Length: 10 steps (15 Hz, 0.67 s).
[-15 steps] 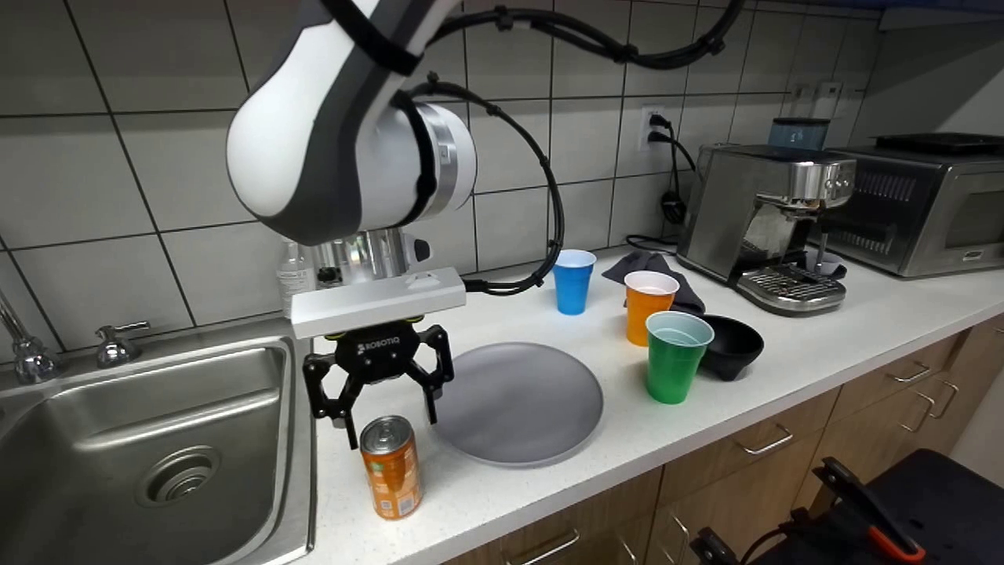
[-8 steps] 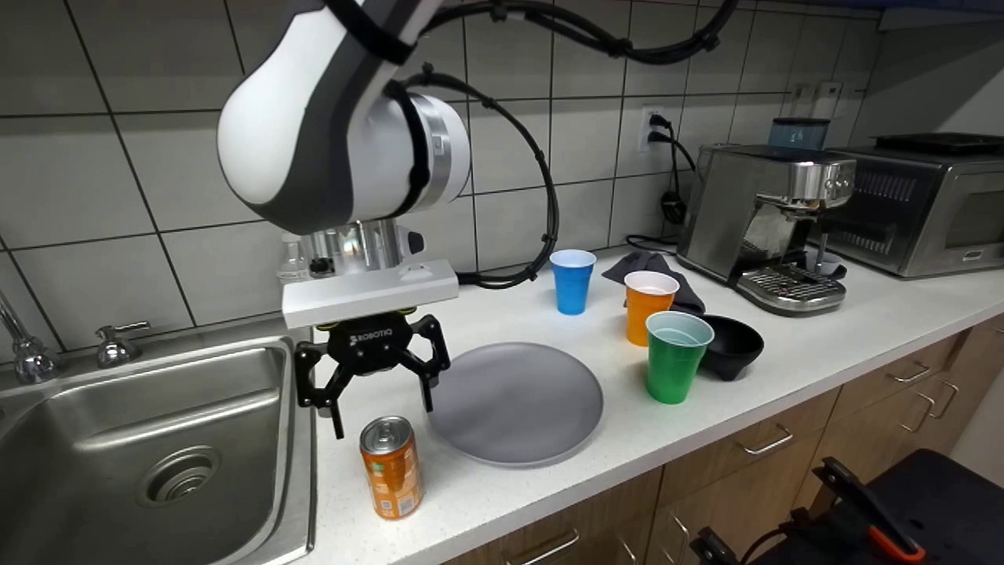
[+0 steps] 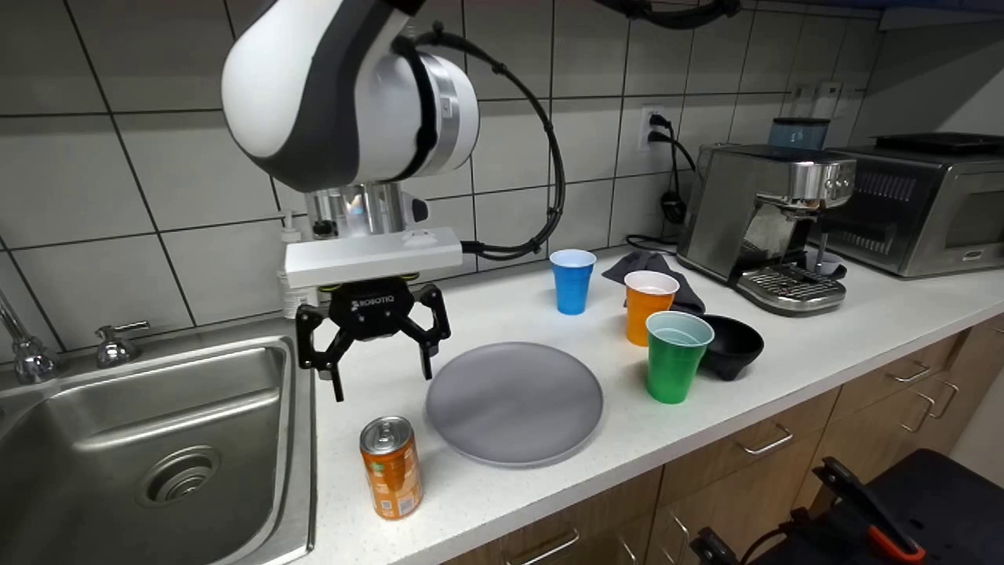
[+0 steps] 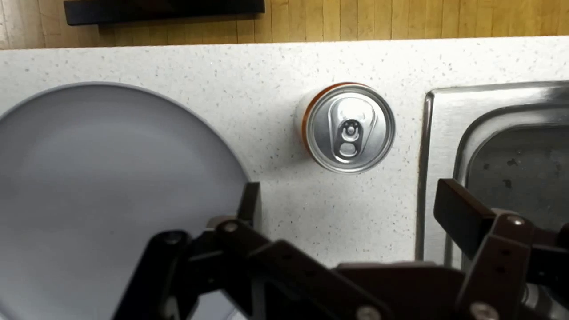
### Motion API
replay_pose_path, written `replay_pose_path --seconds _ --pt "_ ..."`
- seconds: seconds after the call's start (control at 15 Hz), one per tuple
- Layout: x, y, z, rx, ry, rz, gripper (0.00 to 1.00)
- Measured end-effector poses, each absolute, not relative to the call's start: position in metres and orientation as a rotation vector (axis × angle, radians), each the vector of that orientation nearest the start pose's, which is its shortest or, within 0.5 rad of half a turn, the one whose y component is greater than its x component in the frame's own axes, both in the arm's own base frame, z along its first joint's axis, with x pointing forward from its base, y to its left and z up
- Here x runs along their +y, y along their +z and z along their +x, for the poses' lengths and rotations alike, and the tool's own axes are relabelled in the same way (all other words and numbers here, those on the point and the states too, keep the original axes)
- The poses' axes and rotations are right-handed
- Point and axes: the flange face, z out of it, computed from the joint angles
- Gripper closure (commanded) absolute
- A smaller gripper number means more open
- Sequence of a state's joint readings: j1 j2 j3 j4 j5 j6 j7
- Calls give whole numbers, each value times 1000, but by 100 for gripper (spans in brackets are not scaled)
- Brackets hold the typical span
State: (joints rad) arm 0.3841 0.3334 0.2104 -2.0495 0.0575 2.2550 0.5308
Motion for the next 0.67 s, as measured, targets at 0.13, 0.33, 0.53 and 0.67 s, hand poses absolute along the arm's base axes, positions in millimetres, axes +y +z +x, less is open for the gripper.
replay_pose_path --seconds 0.13,0.33,0.53,0.67 --pt "314 279 482 -7 226 -3105 0" --pt "297 290 483 26 192 -3112 0" --pt "275 299 483 63 165 -3118 0" --pt "260 303 484 87 150 -3124 0"
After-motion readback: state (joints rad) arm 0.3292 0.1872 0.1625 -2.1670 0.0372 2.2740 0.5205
